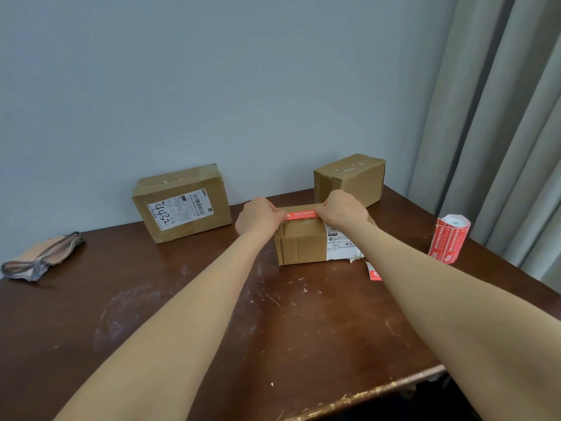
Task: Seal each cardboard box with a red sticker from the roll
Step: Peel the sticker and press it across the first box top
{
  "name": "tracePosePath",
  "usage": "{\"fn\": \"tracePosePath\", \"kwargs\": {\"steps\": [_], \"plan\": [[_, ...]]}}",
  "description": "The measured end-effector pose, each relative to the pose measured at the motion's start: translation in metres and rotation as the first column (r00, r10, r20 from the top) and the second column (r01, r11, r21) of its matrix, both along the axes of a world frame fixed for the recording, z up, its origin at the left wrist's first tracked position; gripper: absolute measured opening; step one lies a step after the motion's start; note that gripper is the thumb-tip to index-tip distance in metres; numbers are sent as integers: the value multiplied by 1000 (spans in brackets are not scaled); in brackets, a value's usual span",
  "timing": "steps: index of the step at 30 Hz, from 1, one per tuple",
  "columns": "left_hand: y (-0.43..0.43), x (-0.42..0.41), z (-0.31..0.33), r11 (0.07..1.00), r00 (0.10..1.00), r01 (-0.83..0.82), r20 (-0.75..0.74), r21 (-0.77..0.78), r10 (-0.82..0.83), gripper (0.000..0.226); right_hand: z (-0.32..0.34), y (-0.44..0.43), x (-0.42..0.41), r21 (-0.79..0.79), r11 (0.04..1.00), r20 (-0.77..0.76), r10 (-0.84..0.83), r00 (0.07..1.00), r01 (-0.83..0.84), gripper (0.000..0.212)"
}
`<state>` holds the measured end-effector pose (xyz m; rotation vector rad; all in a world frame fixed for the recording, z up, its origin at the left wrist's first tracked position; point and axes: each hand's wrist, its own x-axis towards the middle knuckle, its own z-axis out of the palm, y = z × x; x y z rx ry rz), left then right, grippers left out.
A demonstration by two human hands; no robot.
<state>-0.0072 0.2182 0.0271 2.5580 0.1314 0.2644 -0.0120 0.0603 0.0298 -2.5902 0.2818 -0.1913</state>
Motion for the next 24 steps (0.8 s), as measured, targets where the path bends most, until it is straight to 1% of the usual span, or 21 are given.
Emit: {"fn": "tracePosePath", "kwargs": {"steps": [6, 13, 19, 24], "plan": [[-1, 2, 0, 1000, 1000, -1, -2, -7, 1, 29, 0, 1, -1, -16, 1000, -1, -10, 1000, 10, 30], [-2, 5, -2, 1000, 1000, 6, -7, 18, -6, 26, 0, 3, -3, -40, 999, 7, -15, 1000, 15, 29], [-3, 7, -2, 999, 999, 17, -46, 30, -16, 26, 2, 4, -4, -51, 998, -12, -30, 999, 29, 25], [-2, 10, 2, 999, 993, 45, -114, 20, -42, 28, 3, 4, -5, -41, 999, -19, -28, 999, 27, 26]]}}
